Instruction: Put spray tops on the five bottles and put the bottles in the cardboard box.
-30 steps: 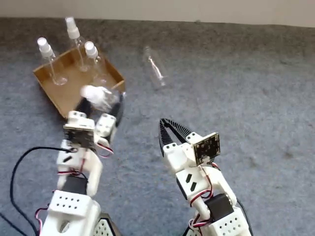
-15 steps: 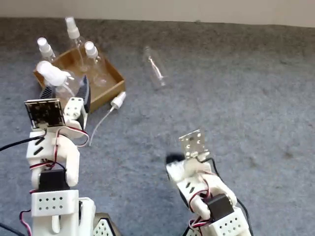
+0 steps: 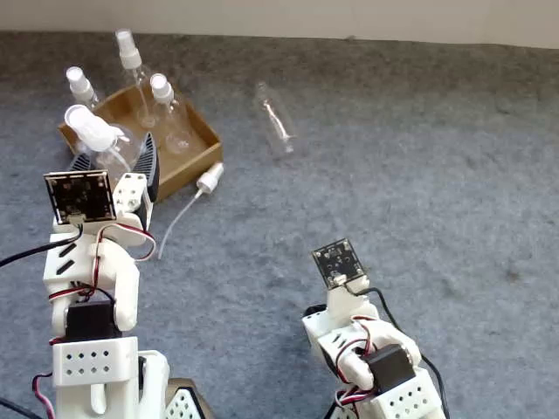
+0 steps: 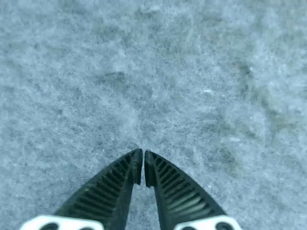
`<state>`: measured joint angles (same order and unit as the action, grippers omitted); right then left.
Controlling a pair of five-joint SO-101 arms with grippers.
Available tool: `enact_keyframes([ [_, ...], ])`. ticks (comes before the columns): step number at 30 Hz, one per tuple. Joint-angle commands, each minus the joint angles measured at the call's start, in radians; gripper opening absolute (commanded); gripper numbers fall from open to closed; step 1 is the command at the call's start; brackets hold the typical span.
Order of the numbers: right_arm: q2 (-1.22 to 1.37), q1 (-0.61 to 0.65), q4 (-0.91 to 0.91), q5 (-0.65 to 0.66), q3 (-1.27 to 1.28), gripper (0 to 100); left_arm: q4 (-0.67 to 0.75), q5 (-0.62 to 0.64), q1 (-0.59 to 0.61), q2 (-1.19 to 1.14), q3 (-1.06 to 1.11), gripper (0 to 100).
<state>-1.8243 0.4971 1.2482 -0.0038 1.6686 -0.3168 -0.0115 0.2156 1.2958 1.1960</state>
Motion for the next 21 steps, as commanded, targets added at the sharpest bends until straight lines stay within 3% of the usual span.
enact_keyframes([
  [1, -0.015, -0.01, 0.004, 0.011, 0.14, 0.9, 0.0, -0.017, 0.004, -0.007, -0.093, 8],
  [3, -0.015, -0.01, 0.004, 0.011, 0.14, 0.9, -0.008, -0.018, 0.008, -0.053, -0.137, 8],
  [9, -0.015, -0.01, 0.004, 0.011, 0.14, 0.9, -0.201, -0.018, 0.008, -0.309, -0.349, 8],
  [15, -0.015, -0.008, 0.004, 0.009, 0.139, 0.9, -0.153, -0.021, 0.012, -0.473, -0.412, 8],
  [21, -0.015, -0.007, 0.004, 0.006, 0.139, 0.9, -0.061, -0.018, 0.099, -0.591, -0.409, 8],
])
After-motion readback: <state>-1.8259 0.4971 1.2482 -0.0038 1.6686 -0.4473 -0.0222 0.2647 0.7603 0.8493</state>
